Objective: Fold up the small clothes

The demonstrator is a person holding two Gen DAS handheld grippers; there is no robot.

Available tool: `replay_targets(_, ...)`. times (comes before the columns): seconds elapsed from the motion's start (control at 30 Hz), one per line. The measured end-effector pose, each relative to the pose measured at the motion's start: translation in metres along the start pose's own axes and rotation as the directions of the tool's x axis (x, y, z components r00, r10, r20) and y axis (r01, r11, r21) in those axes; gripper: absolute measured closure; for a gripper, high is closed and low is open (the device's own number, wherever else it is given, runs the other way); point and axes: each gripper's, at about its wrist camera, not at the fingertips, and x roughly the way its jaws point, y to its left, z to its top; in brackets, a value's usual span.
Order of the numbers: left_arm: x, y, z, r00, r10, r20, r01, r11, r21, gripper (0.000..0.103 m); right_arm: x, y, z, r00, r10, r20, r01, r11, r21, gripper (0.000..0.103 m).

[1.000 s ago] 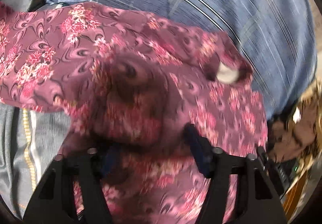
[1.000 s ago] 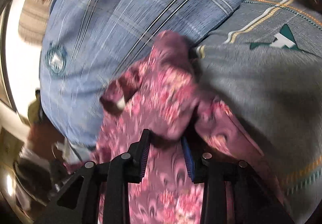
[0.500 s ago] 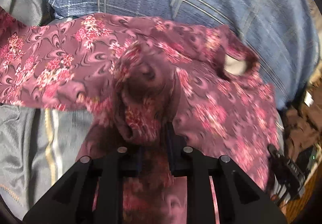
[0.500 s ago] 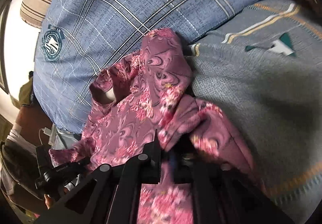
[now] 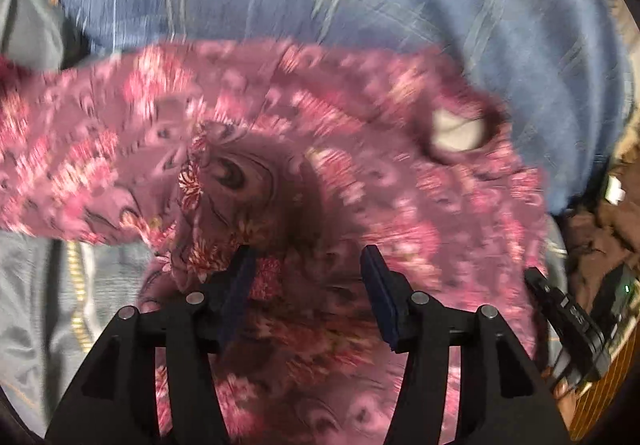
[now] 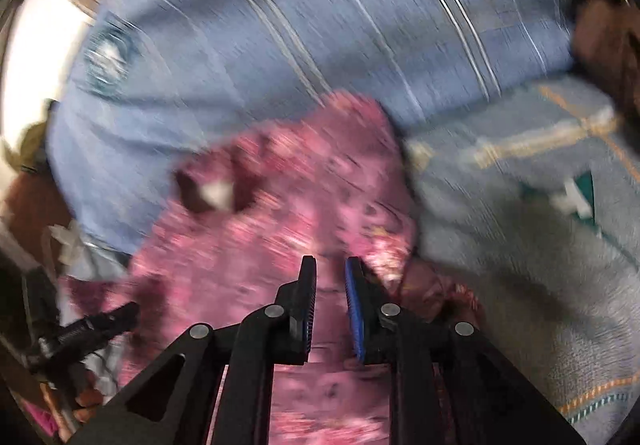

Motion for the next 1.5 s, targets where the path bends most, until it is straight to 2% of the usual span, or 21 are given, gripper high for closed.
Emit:
replay_targets(0.03, -0.003, -0.002, -0.001, 0.999, 0.011, 0.045, -0.012, 1.0, 0.022, 0.05, -0.001, -0.005, -0.003, 0.999, 0.026, 0.032, -0.026, 1.0, 0.008, 0.095)
replay_targets(0.07, -0.002, -0.003, -0.002, 0.999, 0.017, 0.044, -0.019, 0.999, 0.027, 0.05, -0.002, -0.006, -0.004, 0.999, 0.036, 0.038, -0.036, 0.999, 0.013, 0.094)
replay_targets(0.17, -0.005, -0.003, -0.003, 0.999, 0.017, 0.042, -0.018, 0.999, 0.038, 0.049, -0.004, 0.0, -0.006, 0.999, 0.011, 0.033, -0.011, 1.0, -0.02, 0.092)
replay_targets(0.23, -0.011, 0.002, -0.002, 0.999, -0.014, 0.029, 0.013, 1.0, 0.023, 0.049, -0.004, 0.01, -0.008, 0.999, -0.03, 0.033, 0.032, 0.998, -0.06, 0.089)
replay_targets(0.3, -0.025, 0.012, 0.0, 0.999, -0.042, 0.029, 0.043, 0.999, -0.009, 0.049, -0.008, 0.017, -0.009, 0.998, -0.056, 0.033, 0.058, 0.995, -0.079, 0.084)
replay_targets(0.33, -0.035, 0.021, 0.0, 0.998, -0.054, 0.033, 0.055, 0.998, -0.018, 0.049, -0.011, 0.02, -0.01, 0.998, -0.052, 0.036, 0.055, 0.995, -0.079, 0.076)
replay_targets(0.4, -0.05, 0.038, 0.003, 0.997, -0.051, 0.055, 0.053, 0.998, -0.034, 0.049, -0.015, 0.033, -0.013, 0.999, -0.025, 0.038, 0.028, 0.996, -0.086, 0.071)
replay_targets(0.5, -0.076, 0.07, 0.007, 0.995, -0.031, 0.091, 0.037, 0.997, -0.069, 0.049, -0.013, 0.057, -0.016, 1.0, 0.005, 0.023, -0.002, 0.991, -0.132, 0.071)
replay_targets(0.63, -0.1, 0.125, 0.012, 0.99, 0.011, 0.14, 0.014, 0.985, -0.172, 0.049, -0.007, 0.099, -0.026, 0.999, 0.046, -0.015, -0.048, 0.977, -0.209, 0.068)
replay_targets(0.73, -0.126, 0.172, 0.017, 0.982, 0.069, 0.178, -0.024, 0.969, -0.246, 0.049, 0.0, 0.128, -0.04, 0.997, 0.057, -0.049, -0.068, 0.962, -0.265, 0.065)
replay_targets(0.97, -0.163, 0.253, 0.037, 0.953, 0.215, 0.214, -0.129, 0.926, -0.355, 0.048, 0.009, 0.153, -0.066, 0.991, 0.066, -0.115, -0.098, 0.949, -0.3, 0.065)
replay_targets(1.23, -0.145, 0.283, 0.051, 0.927, 0.323, 0.189, -0.237, 0.897, -0.373, 0.045, 0.018, 0.176, -0.074, 0.984, 0.092, -0.15, -0.138, 0.933, -0.333, 0.062)
replay_targets(1.3, -0.138, 0.279, 0.055, 0.923, 0.321, 0.214, -0.231, 0.904, -0.361, 0.042, 0.018, 0.178, -0.074, 0.983, 0.101, -0.155, -0.149, 0.929, -0.338, 0.062)
replay_targets(1.4, -0.128, 0.268, 0.063, 0.919, 0.335, 0.21, -0.259, 0.911, -0.319, 0.043, 0.02, 0.181, -0.075, 0.98, 0.117, -0.163, -0.167, 0.928, -0.334, 0.062)
replay_targets(1.43, -0.124, 0.266, 0.066, 0.918, 0.338, 0.207, -0.265, 0.912, -0.313, 0.046, 0.021, 0.182, -0.075, 0.979, 0.119, -0.165, -0.169, 0.928, -0.332, 0.062)
replay_targets(1.47, -0.119, 0.267, 0.068, 0.92, 0.336, 0.2, -0.264, 0.911, -0.317, 0.068, 0.021, 0.181, -0.075, 0.978, 0.123, -0.166, -0.173, 0.928, -0.329, 0.062)
replay_targets(1.5, -0.115, 0.27, 0.07, 0.93, 0.312, 0.192, -0.24, 0.915, -0.325, 0.093, 0.021, 0.182, -0.075, 0.978, 0.129, -0.166, -0.178, 0.929, -0.326, 0.061)
